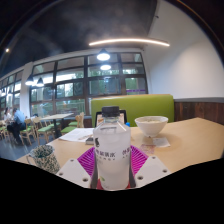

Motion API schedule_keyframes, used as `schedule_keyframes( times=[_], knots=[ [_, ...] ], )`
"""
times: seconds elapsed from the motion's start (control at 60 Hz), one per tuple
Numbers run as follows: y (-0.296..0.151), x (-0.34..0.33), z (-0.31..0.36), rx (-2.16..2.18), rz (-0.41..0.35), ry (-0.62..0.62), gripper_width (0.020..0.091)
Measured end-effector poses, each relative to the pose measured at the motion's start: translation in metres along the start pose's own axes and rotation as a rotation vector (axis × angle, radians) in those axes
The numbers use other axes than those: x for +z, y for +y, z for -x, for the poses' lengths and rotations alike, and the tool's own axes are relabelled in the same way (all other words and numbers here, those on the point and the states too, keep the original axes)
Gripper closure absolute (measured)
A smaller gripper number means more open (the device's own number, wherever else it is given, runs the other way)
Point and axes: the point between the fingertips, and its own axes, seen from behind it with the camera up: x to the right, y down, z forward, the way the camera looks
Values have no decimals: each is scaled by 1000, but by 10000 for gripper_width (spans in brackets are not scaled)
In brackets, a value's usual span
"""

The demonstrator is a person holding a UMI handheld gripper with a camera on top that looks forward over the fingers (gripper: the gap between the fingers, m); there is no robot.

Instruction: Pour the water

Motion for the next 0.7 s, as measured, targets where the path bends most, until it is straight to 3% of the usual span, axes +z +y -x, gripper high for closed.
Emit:
schedule_keyframes(
  times=[0.167,0.317,0.483,0.55,0.6,0.7],
  knots=[
    [-5,0,0,-38,3,-2,651],
    [-12,7,-1,-39,-1,-5,565],
    [-14,-7,-6,-38,-10,14,524],
    [-17,-7,-8,-43,-22,19,435],
    [-20,-8,-9,-43,-39,20,272],
    [-22,-6,-9,-30,-35,26,274]
  ],
)
